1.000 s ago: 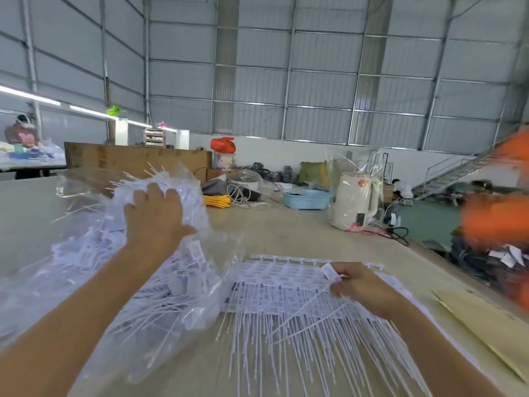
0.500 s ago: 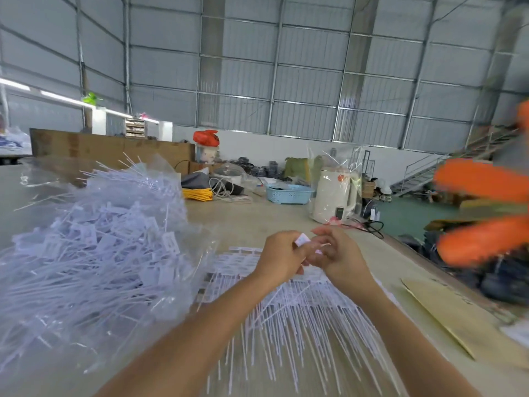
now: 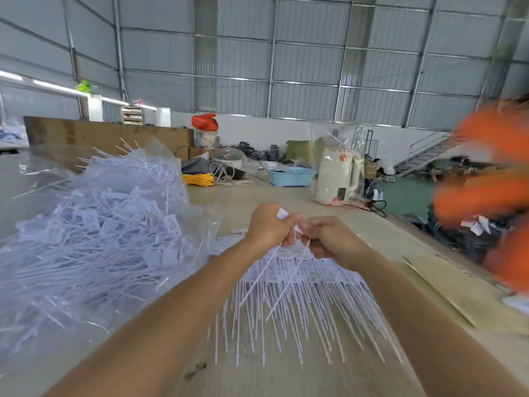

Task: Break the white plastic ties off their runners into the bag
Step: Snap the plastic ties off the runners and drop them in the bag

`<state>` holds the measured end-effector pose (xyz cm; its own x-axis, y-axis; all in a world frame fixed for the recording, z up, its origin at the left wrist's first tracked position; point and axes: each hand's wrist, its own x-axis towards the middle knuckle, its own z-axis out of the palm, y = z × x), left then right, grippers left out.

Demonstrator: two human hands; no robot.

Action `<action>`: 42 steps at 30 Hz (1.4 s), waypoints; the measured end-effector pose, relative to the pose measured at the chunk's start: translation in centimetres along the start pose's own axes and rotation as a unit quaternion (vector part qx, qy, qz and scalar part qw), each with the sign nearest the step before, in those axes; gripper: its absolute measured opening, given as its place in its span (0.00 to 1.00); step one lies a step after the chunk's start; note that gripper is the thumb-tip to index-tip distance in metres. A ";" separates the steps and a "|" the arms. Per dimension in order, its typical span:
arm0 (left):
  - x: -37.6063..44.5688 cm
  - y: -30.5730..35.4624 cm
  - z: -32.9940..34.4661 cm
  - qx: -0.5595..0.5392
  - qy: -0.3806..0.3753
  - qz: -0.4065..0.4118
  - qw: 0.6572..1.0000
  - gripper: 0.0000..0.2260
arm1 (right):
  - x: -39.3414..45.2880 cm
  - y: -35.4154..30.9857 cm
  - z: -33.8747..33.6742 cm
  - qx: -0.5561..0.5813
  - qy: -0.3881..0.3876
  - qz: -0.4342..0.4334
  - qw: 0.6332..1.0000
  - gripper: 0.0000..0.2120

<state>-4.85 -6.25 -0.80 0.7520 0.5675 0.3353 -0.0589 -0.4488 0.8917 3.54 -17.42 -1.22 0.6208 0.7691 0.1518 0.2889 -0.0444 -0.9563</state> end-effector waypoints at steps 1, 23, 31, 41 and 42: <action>0.0 -0.7 0.2 0.013 0.000 -0.015 1.000 0.16 | 0.1 0.5 0.3 -0.009 -0.005 0.016 1.000 0.17; 0.6 -2.5 -4.2 0.080 -0.126 -0.269 0.951 0.11 | 1.4 2.5 -4.4 -0.266 0.254 -0.108 0.924 0.08; 0.4 -1.2 0.0 -0.162 -0.041 -0.145 0.975 0.19 | 0.0 -0.9 -0.5 0.063 0.005 -0.046 0.997 0.13; -1.8 -0.7 -0.3 -0.176 -0.213 -0.138 0.951 0.05 | 0.4 0.8 2.4 0.081 0.106 -0.044 0.990 0.06; -2.0 -0.6 -0.2 -0.158 -0.204 -0.138 0.956 0.09 | 0.5 1.0 2.5 0.097 0.109 -0.035 0.989 0.05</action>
<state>-6.43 -6.94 -1.95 0.9570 0.2896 -0.0148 0.0315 -0.0530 0.9981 2.35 -15.50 -2.69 0.7528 0.6095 0.2486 0.2036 0.1437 -0.9685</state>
